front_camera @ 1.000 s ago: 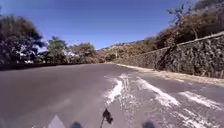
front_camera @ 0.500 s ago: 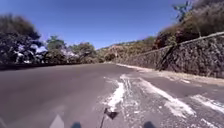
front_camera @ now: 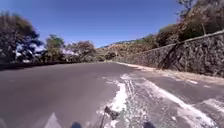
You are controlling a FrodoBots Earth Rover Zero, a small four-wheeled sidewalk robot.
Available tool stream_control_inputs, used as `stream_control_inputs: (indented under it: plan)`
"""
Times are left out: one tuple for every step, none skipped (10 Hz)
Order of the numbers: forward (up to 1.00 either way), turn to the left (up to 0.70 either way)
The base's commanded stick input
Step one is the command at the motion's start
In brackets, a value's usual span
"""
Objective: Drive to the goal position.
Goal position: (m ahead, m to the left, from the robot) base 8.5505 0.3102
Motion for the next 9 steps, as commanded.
stream_control_inputs:
  plan:
    - [0.70, 0.00]
    - [0.70, 0.00]
    - [0.70, 0.00]
    - [0.70, 0.00]
    - [0.70, 0.00]
    - [0.70, 0.00]
    - [0.70, 0.00]
    - [0.70, 0.00]
    - [0.70, 0.00]
